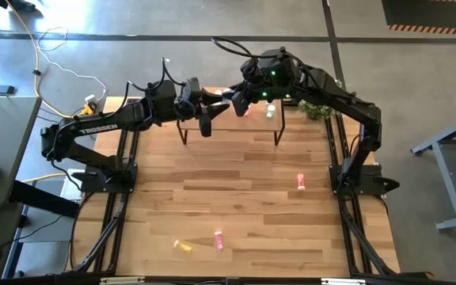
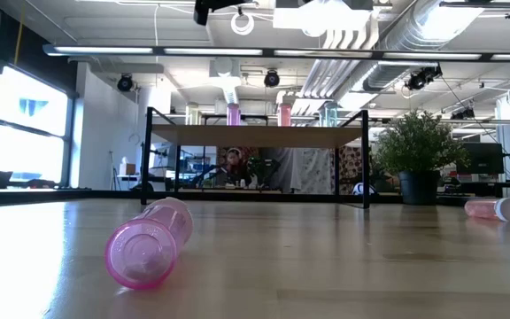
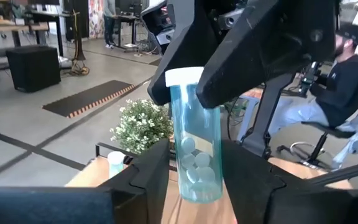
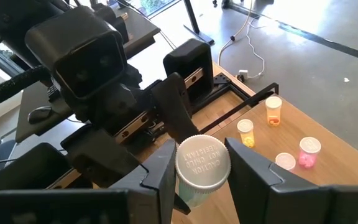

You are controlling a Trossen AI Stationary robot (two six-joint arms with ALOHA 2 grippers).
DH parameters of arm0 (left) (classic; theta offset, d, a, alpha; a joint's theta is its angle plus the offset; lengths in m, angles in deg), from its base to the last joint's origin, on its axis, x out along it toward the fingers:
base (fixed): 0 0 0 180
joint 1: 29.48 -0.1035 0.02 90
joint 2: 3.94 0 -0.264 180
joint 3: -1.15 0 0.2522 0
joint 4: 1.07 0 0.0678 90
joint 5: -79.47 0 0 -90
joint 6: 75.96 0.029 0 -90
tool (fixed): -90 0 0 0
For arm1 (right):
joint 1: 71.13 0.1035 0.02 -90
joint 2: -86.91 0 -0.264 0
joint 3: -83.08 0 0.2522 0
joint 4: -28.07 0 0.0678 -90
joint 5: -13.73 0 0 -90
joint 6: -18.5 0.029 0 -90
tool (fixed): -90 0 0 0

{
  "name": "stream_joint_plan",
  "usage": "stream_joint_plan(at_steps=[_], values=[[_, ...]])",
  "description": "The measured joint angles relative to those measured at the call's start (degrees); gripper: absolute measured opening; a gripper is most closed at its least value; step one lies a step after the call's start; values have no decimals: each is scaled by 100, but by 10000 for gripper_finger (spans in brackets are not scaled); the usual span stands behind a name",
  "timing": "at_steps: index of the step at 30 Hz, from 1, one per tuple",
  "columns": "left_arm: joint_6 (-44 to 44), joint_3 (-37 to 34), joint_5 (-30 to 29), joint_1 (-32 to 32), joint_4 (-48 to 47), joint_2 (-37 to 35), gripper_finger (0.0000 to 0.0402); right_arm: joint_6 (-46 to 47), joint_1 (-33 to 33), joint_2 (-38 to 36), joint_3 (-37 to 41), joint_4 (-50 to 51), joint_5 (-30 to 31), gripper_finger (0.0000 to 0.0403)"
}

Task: Pick and place medicine bottles onto shelf by color
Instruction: Put the blue pill bottle on the shelf aligned with other blue pill bottles

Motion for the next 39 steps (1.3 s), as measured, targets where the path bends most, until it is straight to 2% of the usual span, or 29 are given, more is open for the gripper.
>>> stream_joint_plan(at_steps=[4, 10, 17, 20, 26, 29, 32, 39], values=[[266, 0, -32, 2, 0, 0, 164, -50, 0, -59, -2, 49, 3, 108], [103, 0, -133, 2, -11, 0, 215, -281, -120, -332, -4, 327, 156, 108], [181, 0, -129, 2, -115, 0, 229, -962, -274, -930, -4, 815, 264, 108], [186, 0, -136, 2, -157, 2, 228, -1149, -275, -1274, -10, 1090, 582, 108], [188, 0, -153, 2, -151, 2, 228, -1217, -173, -1832, 77, 1945, 1624, 108], [186, 0, -153, 2, -149, 2, 228, -817, -114, -2138, 621, 2290, 1934, 108], [186, 0, -153, 2, -149, 2, 228, -425, -118, -2547, 1640, 2172, 1954, 108], [190, 0, -155, 2, -149, 2, 227, 233, -116, -3635, 4081, 593, 1893, 108]])
